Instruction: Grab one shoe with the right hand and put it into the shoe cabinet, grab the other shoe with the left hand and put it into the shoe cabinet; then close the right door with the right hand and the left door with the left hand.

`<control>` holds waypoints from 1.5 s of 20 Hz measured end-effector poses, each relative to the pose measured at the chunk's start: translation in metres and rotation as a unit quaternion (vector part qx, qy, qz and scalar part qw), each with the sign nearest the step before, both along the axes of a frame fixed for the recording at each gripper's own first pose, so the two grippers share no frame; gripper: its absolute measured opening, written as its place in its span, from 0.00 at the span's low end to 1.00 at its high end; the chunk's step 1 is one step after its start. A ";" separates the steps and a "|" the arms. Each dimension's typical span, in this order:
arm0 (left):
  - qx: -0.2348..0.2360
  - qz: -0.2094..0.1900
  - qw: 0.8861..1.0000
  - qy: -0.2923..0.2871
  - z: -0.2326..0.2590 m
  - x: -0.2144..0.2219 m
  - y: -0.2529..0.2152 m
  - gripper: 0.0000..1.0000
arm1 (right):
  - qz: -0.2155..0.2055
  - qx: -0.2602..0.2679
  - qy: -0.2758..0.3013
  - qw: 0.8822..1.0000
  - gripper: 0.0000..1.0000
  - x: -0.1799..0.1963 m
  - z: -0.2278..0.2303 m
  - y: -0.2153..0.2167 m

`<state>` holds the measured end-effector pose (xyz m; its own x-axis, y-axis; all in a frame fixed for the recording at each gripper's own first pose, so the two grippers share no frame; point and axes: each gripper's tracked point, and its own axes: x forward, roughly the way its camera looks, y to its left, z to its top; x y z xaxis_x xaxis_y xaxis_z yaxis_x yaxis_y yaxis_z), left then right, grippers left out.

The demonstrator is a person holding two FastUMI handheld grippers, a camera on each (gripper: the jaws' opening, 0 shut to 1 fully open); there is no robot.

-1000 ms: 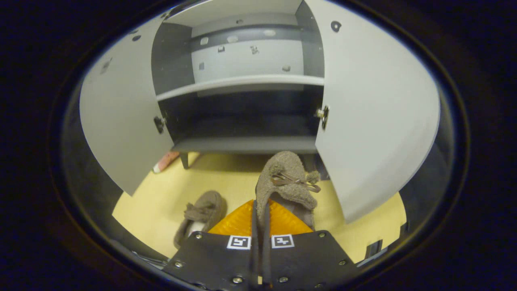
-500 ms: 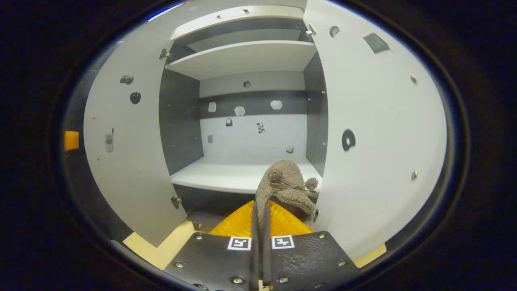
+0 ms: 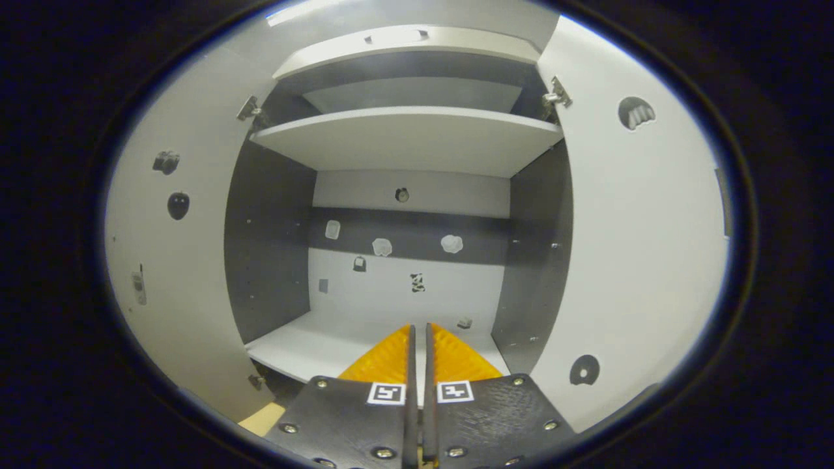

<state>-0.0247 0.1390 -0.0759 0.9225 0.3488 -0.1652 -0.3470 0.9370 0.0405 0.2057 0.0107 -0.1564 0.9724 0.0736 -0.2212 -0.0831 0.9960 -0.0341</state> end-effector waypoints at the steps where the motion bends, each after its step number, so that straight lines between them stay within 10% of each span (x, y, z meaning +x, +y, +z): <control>1: 0.004 0.005 1.000 -0.003 0.000 -0.002 0.004 0.96 | 0.003 0.007 0.009 1.000 0.04 0.000 -0.007 0.002; 8: 0.007 0.017 1.000 0.000 -0.002 -0.003 0.008 0.96 | 0.027 0.003 0.038 0.999 0.04 -0.022 -0.037 0.011; 15: 0.012 0.012 1.000 0.004 -0.005 -0.009 0.001 0.93 | 0.031 -0.007 0.150 0.988 0.04 -0.107 -0.160 -0.002; 30: 0.032 0.030 0.999 0.032 -0.016 -0.021 0.014 0.93 | -0.004 0.017 0.352 0.936 0.14 -0.199 -0.373 0.002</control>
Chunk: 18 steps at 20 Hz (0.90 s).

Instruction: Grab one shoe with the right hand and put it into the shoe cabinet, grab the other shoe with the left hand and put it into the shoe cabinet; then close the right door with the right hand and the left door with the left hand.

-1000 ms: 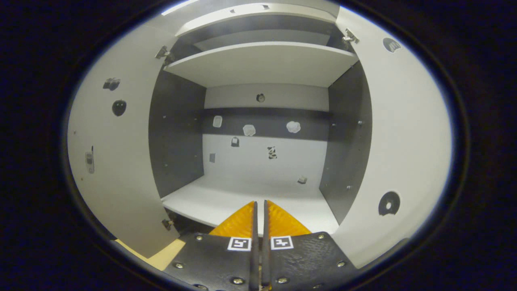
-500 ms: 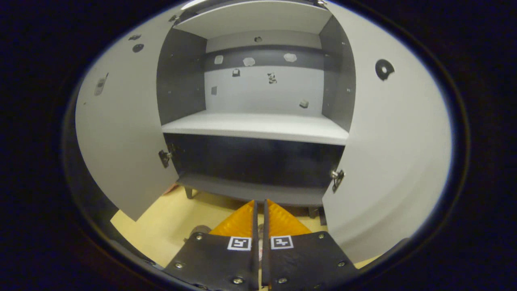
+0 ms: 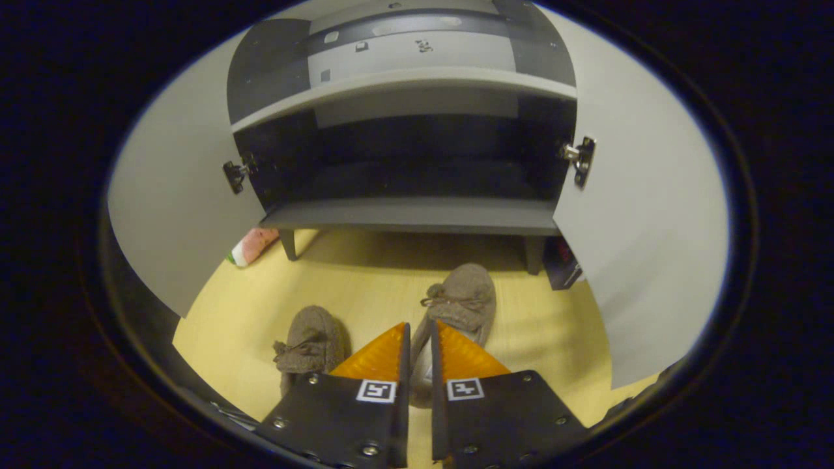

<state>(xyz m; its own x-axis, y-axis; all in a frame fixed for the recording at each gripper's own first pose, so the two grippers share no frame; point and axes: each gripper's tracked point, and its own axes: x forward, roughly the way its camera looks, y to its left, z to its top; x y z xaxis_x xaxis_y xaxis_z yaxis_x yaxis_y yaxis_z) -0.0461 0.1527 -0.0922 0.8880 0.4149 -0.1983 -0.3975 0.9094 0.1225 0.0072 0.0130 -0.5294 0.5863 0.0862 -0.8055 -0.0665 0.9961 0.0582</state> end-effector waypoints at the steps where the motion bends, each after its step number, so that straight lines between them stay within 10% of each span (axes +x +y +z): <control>1: 0.002 0.004 1.000 0.004 -0.002 -0.001 0.003 0.96 | -0.004 -0.003 0.010 1.000 0.20 -0.001 -0.012 0.001; 5: 0.008 0.014 1.000 0.008 -0.002 -0.003 0.011 0.94 | -0.014 -0.005 0.043 0.999 0.41 -0.002 -0.044 0.005; 18: 0.026 0.061 0.997 0.047 -0.018 -0.033 0.046 0.94 | -0.080 -0.024 0.035 0.996 0.41 0.054 -0.094 -0.002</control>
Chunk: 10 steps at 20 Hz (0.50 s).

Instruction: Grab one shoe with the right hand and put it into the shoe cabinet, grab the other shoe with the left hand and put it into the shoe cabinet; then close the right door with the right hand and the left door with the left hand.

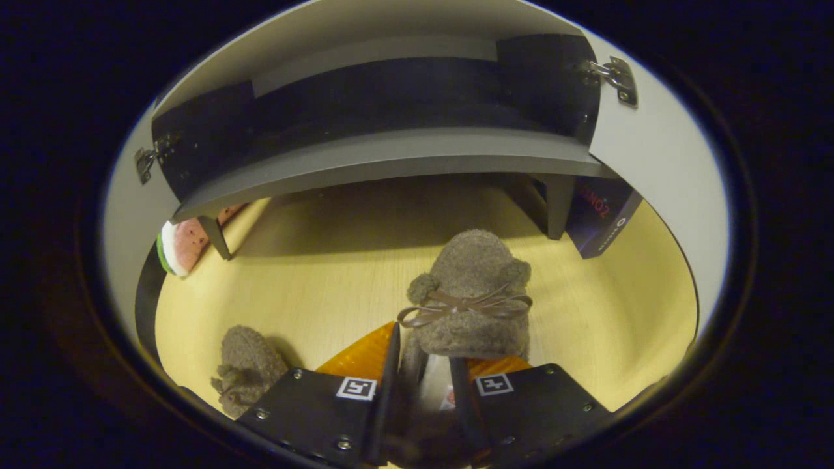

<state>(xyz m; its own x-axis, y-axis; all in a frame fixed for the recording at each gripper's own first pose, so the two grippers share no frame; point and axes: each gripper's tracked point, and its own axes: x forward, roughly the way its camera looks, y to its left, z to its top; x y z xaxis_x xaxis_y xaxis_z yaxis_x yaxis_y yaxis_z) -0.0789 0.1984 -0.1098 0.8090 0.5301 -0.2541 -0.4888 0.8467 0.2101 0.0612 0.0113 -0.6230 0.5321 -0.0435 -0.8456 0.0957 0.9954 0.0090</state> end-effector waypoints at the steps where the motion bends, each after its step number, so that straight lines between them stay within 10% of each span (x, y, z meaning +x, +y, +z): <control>1: 0.000 0.000 1.000 0.002 -0.001 0.000 0.000 0.97 | 0.001 -0.011 -0.001 1.000 0.41 0.001 -0.001 -0.002; 6: -0.002 -0.011 1.000 0.008 -0.004 0.000 -0.002 0.96 | 0.016 -0.056 -0.015 0.998 0.01 0.007 0.000 -0.007; 10: -0.002 -0.027 1.000 0.004 -0.002 0.004 -0.008 0.94 | 0.024 -0.054 -0.042 0.997 0.00 0.005 0.025 -0.006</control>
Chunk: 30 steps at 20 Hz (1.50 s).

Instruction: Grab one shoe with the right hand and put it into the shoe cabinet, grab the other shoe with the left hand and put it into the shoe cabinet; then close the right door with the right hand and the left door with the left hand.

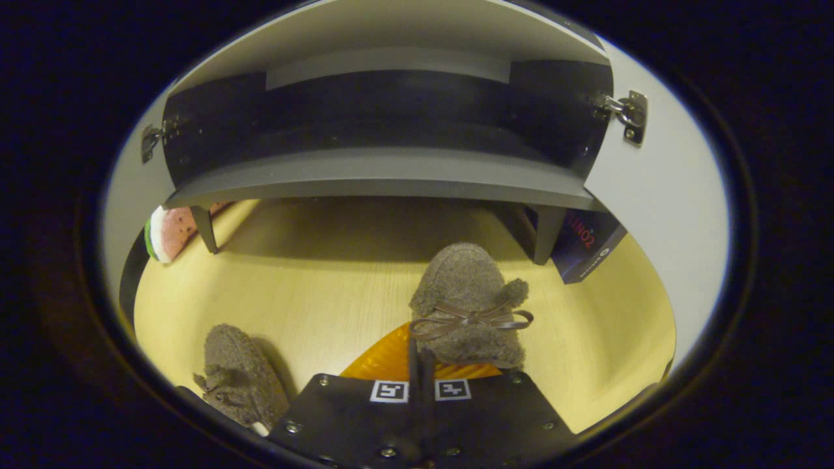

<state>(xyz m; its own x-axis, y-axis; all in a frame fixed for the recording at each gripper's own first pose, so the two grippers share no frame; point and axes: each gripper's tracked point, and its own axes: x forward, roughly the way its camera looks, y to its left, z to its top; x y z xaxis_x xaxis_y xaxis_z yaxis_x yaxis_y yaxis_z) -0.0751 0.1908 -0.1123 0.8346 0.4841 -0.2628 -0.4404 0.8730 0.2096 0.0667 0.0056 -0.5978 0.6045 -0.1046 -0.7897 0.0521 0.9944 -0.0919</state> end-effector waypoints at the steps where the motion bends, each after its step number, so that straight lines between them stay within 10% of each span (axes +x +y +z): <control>1: -0.001 -0.004 1.000 0.000 0.000 0.001 -0.002 0.94 | 0.001 0.003 -0.007 1.000 0.01 -0.002 0.008 0.000; 15: -0.042 -0.071 0.996 -0.031 -0.001 0.017 -0.037 0.94 | 0.026 0.058 -0.179 0.982 0.00 0.018 0.230 -0.001; 30: -0.038 -0.023 0.998 -0.052 0.006 0.012 -0.020 0.96 | 0.055 0.034 -0.313 0.948 0.00 0.216 0.375 0.009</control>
